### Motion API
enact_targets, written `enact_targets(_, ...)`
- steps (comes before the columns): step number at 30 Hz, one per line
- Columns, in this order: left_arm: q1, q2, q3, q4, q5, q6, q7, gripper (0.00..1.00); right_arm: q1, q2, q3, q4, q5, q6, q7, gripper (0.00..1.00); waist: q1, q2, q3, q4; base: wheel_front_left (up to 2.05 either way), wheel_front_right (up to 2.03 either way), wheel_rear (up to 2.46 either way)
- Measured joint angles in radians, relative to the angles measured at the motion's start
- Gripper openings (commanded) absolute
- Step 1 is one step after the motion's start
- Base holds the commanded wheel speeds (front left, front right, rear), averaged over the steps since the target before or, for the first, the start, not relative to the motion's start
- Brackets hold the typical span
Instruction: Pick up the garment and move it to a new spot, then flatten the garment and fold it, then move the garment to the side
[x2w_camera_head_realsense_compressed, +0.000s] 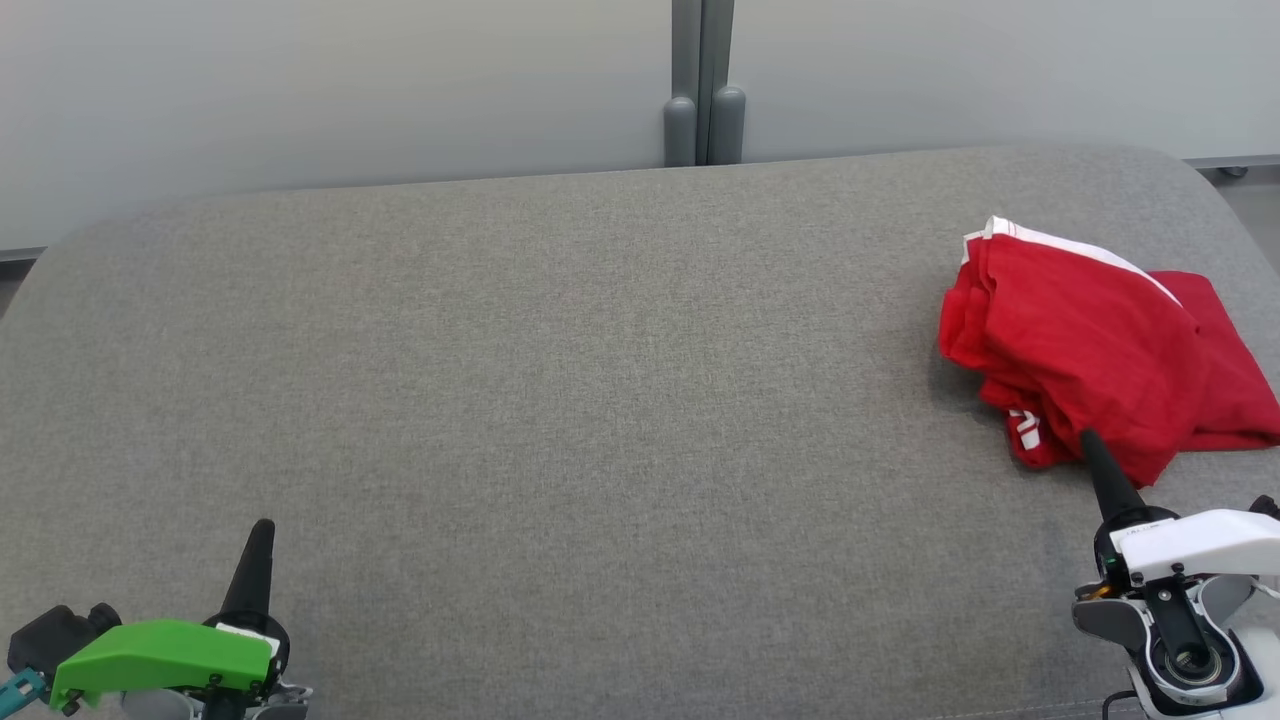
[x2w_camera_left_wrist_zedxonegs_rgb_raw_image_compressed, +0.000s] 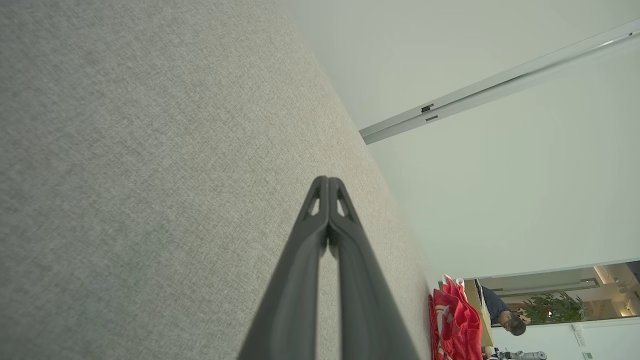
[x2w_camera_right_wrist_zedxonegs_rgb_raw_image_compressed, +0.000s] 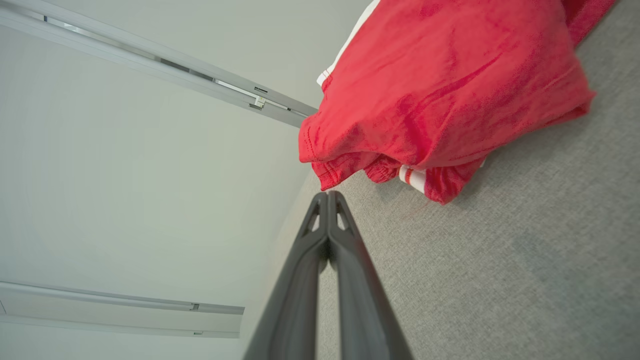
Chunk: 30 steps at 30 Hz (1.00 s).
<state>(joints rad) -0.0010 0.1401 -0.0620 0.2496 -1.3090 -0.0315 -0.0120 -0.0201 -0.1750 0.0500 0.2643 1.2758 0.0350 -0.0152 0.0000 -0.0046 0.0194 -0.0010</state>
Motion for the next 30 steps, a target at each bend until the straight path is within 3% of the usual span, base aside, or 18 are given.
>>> enact_targets(30, -0.043, -0.072, 0.101, 0.021, -0.259, -0.074, 0.091, 0.0, -0.033, 0.102, -0.136, 0.007, 0.293, 0.071, 0.088, 0.0, 0.0, 0.0, -0.015, 0.001, 0.0, 0.0, 0.0)
